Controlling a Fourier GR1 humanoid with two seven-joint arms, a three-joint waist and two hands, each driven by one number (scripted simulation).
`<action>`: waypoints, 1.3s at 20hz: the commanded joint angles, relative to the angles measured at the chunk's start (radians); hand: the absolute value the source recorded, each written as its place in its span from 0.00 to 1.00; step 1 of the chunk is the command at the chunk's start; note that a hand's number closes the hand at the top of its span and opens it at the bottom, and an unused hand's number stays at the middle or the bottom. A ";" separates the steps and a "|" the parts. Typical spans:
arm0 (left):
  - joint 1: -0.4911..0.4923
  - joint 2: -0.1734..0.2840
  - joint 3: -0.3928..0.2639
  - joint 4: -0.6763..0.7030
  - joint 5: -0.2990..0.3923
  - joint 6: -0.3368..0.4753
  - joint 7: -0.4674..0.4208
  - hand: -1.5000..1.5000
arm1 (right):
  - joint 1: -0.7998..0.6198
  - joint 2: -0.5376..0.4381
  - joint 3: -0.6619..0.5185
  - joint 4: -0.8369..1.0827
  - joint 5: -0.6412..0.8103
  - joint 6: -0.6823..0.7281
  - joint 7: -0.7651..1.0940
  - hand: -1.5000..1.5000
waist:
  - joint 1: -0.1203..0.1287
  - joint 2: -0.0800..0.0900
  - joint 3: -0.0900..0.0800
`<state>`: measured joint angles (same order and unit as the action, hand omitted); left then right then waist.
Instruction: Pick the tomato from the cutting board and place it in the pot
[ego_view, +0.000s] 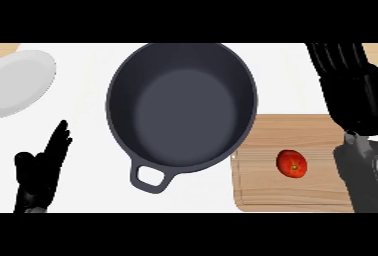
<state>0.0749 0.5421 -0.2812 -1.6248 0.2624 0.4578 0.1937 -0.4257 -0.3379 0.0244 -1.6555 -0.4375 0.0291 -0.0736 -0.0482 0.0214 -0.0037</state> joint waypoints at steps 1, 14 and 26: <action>-0.051 -0.009 -0.003 0.040 -0.027 -0.025 0.017 0.50 | 0.084 0.036 0.008 -0.030 0.141 -0.134 -0.037 1.00 | 0.036 -0.022 0.003; 0.008 0.108 0.080 0.128 -0.041 0.003 0.068 0.50 | 0.469 0.275 -0.199 -0.075 0.676 -0.985 -0.404 0.00 | -0.041 -0.029 0.003; -0.088 0.098 0.066 0.163 -0.049 -0.032 0.114 0.50 | 1.059 0.337 0.183 -0.134 0.981 -1.285 -0.150 0.00 | 0.005 -0.012 -0.005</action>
<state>0.0013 0.6460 -0.2088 -1.4754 0.2226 0.4291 0.3074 0.4633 -0.0122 0.1240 -1.7675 0.4517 -1.1518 -0.3018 -0.0541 0.0040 -0.0060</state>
